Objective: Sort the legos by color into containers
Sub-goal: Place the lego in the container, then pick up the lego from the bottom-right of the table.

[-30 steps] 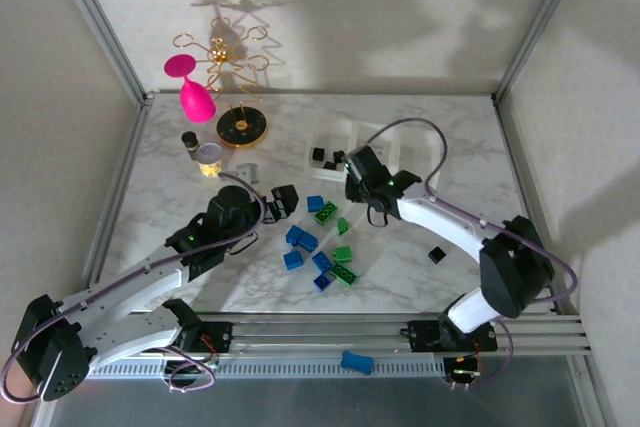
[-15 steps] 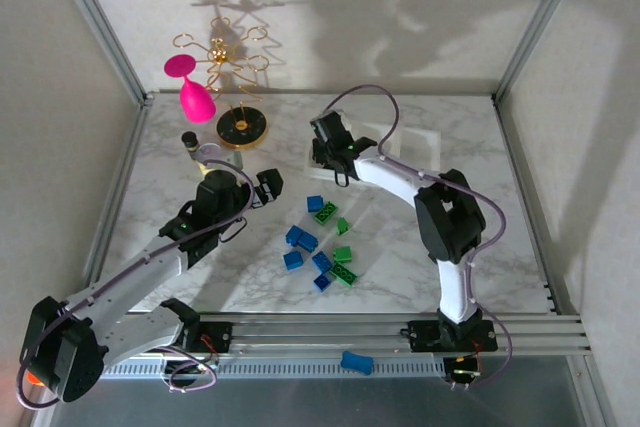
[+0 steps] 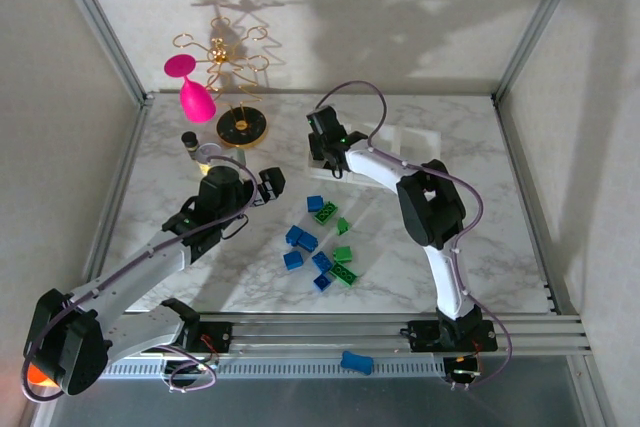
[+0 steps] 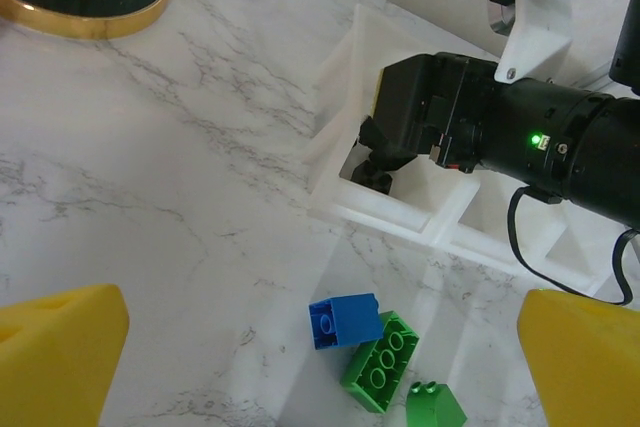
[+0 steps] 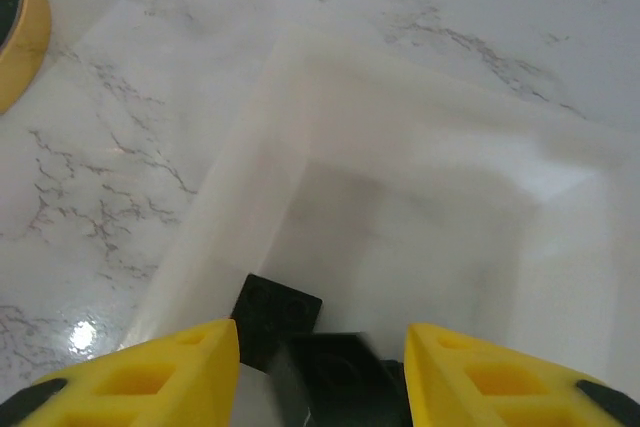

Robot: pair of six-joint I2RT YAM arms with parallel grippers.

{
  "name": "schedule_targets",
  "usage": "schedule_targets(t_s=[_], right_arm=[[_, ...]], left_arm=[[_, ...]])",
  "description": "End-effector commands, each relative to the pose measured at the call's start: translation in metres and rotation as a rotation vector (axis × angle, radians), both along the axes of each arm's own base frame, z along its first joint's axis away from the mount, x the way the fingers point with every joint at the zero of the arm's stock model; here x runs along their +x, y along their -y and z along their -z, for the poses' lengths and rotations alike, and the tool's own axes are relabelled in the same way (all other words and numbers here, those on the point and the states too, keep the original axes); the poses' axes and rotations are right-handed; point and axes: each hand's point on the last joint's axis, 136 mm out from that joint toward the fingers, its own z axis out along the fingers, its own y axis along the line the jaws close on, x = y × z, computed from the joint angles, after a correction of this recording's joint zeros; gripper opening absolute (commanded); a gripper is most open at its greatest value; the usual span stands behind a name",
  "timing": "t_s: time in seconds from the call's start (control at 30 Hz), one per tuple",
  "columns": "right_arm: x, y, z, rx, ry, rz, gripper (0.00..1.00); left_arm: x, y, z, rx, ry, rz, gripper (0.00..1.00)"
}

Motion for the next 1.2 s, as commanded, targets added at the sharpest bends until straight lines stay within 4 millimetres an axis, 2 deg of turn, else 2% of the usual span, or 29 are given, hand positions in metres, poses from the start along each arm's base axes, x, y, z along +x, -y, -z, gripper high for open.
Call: schedule_targets(t_s=[0.0, 0.13, 0.27, 0.5, 0.67, 0.93, 1.17], right_arm=[[0.008, -0.001, -0.030, 0.021, 0.059, 0.002, 0.48], [0.001, 0.001, -0.056, 0.059, 0.078, -0.005, 0.49], [-0.019, 0.009, -0.085, 0.132, 0.094, -0.010, 0.53], [-0.059, 0.045, -0.099, 0.189, 0.064, 0.051, 0.62], [-0.089, 0.087, -0.088, 0.216, 0.006, 0.158, 0.68], [-0.145, 0.140, -0.045, 0.209, -0.125, 0.297, 0.76], [-0.191, 0.203, -0.008, 0.181, -0.239, 0.511, 0.80]], left_arm=[[0.004, -0.002, -0.026, -0.010, 0.062, 0.006, 1.00], [0.003, 0.001, -0.032, -0.025, 0.075, 0.020, 1.00], [-0.001, 0.008, -0.034, -0.044, 0.078, 0.061, 1.00], [-0.010, 0.026, -0.031, -0.059, 0.071, 0.126, 1.00], [-0.020, 0.049, -0.026, -0.062, 0.067, 0.193, 1.00], [-0.035, 0.083, -0.011, -0.081, 0.029, 0.269, 1.00], [-0.042, 0.101, -0.003, -0.081, 0.012, 0.304, 1.00]])
